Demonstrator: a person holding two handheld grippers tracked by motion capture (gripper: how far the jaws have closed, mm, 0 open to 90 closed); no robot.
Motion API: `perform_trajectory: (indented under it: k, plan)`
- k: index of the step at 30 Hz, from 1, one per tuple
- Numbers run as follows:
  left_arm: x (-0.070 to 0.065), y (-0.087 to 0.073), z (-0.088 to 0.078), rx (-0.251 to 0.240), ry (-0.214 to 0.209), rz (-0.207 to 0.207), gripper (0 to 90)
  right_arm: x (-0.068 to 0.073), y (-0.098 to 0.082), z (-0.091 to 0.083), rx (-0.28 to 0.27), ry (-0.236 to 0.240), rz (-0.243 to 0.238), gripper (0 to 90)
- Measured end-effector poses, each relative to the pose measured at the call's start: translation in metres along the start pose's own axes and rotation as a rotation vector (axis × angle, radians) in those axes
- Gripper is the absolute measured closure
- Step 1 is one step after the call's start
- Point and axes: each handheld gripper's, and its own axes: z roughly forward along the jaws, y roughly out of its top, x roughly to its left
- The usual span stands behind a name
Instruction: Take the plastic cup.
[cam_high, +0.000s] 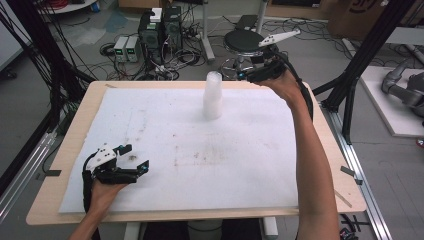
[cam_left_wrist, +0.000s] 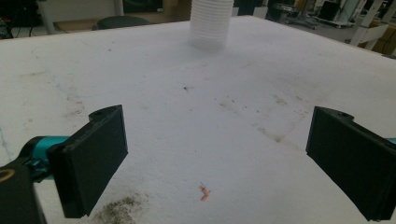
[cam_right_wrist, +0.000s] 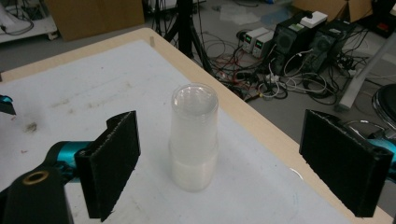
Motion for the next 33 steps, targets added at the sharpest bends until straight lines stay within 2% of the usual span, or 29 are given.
perform_trajectory:
  k: [3, 9, 14, 17, 22, 27, 33]
  plan:
    - [0.001, 0.0, 0.0, -0.005, 0.003, -0.005, 5.2, -0.001, 0.01, 0.012, 0.025, 0.019, -0.029, 12.4]
    - [0.0, 0.0, 0.0, -0.009, 0.001, 0.001, 5.2, -0.003, 0.017, 0.029, 0.03, 0.038, -0.028, 12.5]
    - [0.001, 0.0, 0.0, -0.003, -0.002, -0.014, 5.2, -0.004, 0.017, 0.042, 0.058, 0.046, -0.03, 12.4]
    - [0.003, 0.0, 0.0, -0.005, -0.003, -0.03, 5.2, -0.004, 0.016, 0.054, 0.075, 0.05, -0.013, 12.4]
    - [0.002, 0.0, 0.001, 0.003, -0.005, -0.018, 5.2, -0.005, 0.016, 0.068, 0.088, 0.055, -0.006, 12.5]
    - [0.002, 0.0, 0.001, 0.01, -0.007, -0.019, 5.2, -0.005, 0.011, 0.09, 0.116, 0.08, 0.007, 12.5]
    - [0.002, 0.0, 0.001, 0.007, -0.009, -0.015, 5.2, -0.005, 0.004, 0.105, 0.129, 0.097, 0.014, 12.6]
